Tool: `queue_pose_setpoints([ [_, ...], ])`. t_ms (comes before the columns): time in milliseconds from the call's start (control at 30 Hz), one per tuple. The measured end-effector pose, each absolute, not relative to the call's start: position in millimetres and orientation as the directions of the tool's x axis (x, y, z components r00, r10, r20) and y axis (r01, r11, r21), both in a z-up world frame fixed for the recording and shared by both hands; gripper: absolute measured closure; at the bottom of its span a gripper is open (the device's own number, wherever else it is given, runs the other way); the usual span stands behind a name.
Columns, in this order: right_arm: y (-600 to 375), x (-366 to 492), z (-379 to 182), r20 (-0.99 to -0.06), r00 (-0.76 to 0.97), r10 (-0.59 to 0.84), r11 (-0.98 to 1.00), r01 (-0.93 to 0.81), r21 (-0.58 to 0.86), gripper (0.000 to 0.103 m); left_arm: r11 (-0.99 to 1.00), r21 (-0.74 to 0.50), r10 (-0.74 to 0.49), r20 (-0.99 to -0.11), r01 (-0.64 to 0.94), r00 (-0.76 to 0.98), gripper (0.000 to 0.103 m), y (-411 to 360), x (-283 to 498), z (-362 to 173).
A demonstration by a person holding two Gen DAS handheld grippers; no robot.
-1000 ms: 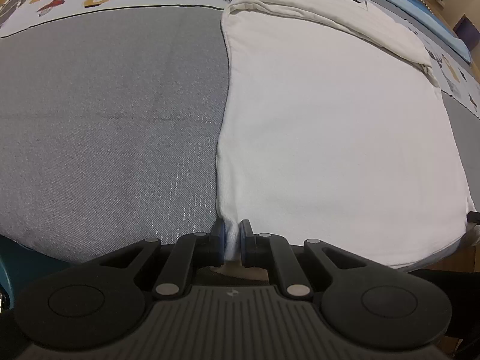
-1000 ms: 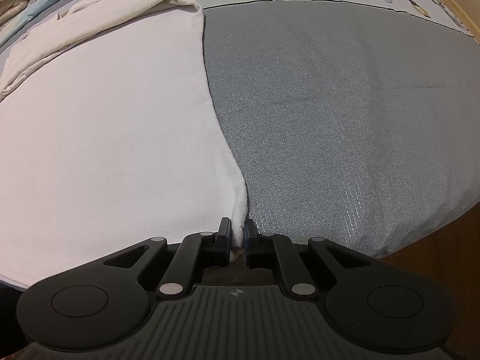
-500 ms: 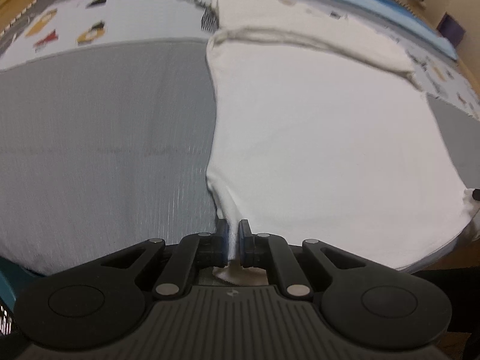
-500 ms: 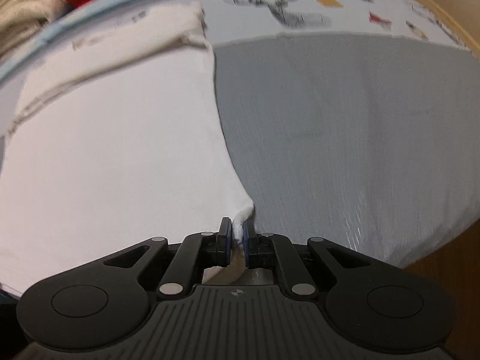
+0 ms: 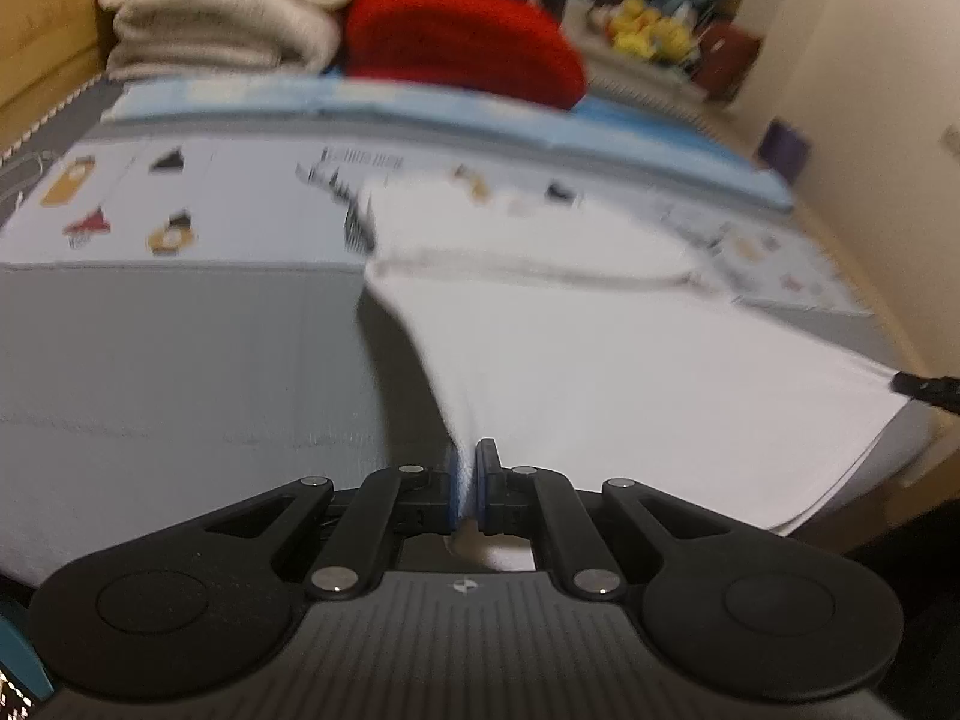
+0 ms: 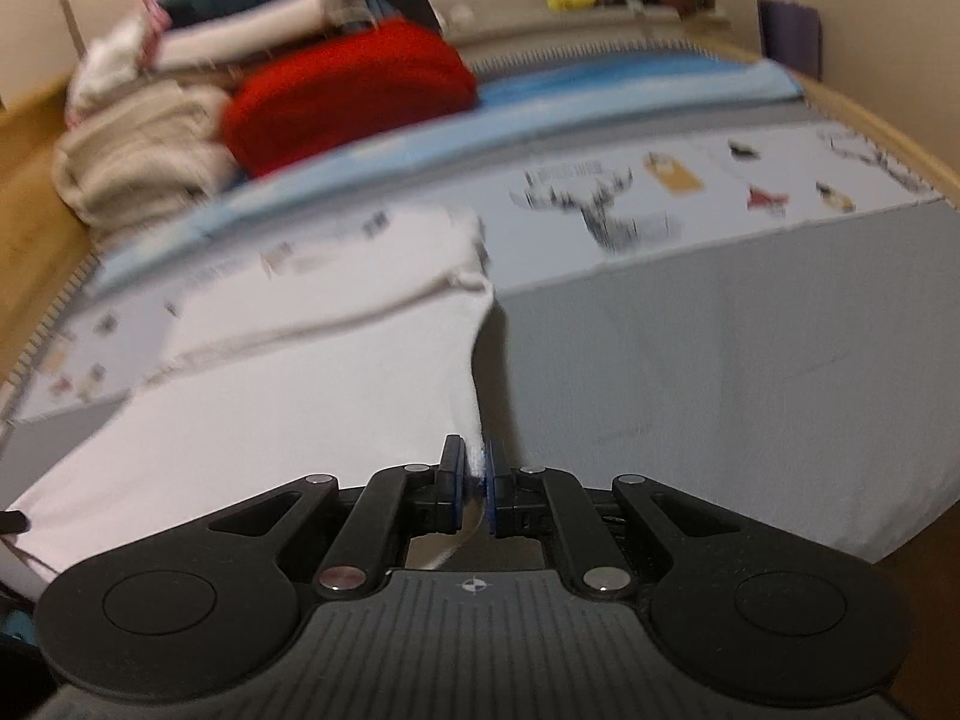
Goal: Fold small clothes
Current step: 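Lift the hem with both tools and fold it toward the collar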
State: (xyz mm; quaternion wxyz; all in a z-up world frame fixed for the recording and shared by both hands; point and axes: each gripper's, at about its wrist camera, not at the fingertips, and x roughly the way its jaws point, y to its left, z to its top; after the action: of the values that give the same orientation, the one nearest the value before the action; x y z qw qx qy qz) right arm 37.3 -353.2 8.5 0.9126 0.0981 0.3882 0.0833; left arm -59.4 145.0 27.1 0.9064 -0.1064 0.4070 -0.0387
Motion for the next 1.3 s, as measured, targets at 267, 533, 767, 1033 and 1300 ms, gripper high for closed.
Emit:
queue_pose_setpoints([
  [267, -392, -25, 77, -0.561, 0.757, 0.336, 0.921, -0.138, 0.365, 0.097, 0.937, -0.349, -0.257, -0.678, 0.006, 0.689, 0.097, 178, -95, 69],
  [533, -367, 73, 28, -0.668, 0.692, 0.272, 0.946, -0.066, 0.317, 0.097, 0.96, -0.269, -0.163, -0.762, -0.078, 0.626, 0.097, 186, 16, 7],
  [767, -338, 165, -37, -0.756, 0.622, 0.203, 0.972, -0.039, 0.23, 0.097, 0.945, -0.245, -0.094, -0.836, -0.215, 0.54, 0.097, 205, 93, -60],
  [1033, -327, 216, -64, -0.765, 0.617, 0.185, 0.964, 0.037, 0.262, 0.097, 0.917, -0.281, -0.079, -0.823, -0.282, 0.562, 0.092, 215, 153, -70],
  [1300, -338, 237, -50, -0.685, 0.725, 0.079, 0.973, 0.093, 0.21, 0.093, 0.889, -0.289, -0.022, -0.801, -0.355, 0.598, 0.087, 232, 156, -56],
])
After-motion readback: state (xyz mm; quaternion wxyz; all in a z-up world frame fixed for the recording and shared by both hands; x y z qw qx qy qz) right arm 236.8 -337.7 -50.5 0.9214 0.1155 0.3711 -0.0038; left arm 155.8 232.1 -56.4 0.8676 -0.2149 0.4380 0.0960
